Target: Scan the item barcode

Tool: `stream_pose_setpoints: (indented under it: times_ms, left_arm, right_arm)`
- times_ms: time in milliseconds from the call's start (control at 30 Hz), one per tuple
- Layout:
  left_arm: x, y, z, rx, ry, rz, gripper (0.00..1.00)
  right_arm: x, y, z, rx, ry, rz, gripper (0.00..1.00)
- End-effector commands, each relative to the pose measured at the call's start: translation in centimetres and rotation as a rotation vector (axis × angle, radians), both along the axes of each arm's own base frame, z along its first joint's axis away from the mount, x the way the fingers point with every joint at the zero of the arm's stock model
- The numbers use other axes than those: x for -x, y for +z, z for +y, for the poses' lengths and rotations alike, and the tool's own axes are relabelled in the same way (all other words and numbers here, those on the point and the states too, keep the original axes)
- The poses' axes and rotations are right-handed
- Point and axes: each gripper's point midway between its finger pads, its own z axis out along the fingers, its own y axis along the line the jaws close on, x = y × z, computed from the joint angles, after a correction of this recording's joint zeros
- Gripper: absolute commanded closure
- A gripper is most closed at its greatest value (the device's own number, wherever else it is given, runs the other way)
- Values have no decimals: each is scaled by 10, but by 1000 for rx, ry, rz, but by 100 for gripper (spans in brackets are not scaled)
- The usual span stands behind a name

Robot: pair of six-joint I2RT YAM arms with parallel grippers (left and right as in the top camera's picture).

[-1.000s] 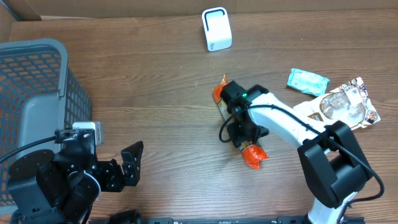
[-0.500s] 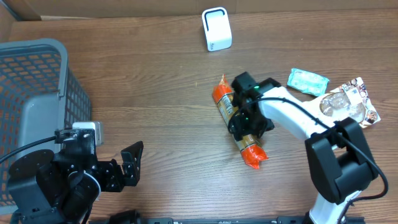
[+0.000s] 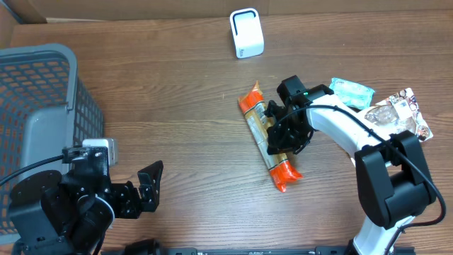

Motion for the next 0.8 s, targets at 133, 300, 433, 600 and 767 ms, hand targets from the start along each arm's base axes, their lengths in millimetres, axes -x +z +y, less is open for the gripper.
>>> stream_pose_setpoints:
  times_ms: [133, 300, 433, 600, 767]
  left_arm:
    - [0, 4, 1, -17, -3, -16, 0]
    - [0, 4, 1, -17, -3, -16, 0]
    - [0, 4, 1, -17, -3, -16, 0]
    - [0, 4, 1, -17, -3, -16, 1]
    - [0, 4, 1, -17, -3, -16, 0]
  right_arm:
    - [-10, 100, 49, -347, 142, -125, 96]
    - [-4, 179, 62, -509, 224, -253, 96]
    - [2, 226, 60, -555, 245, -362, 96]
    - [10, 265, 57, -584, 257, -455, 96]
    - [-20, 271, 45, -443, 77, -518, 97]
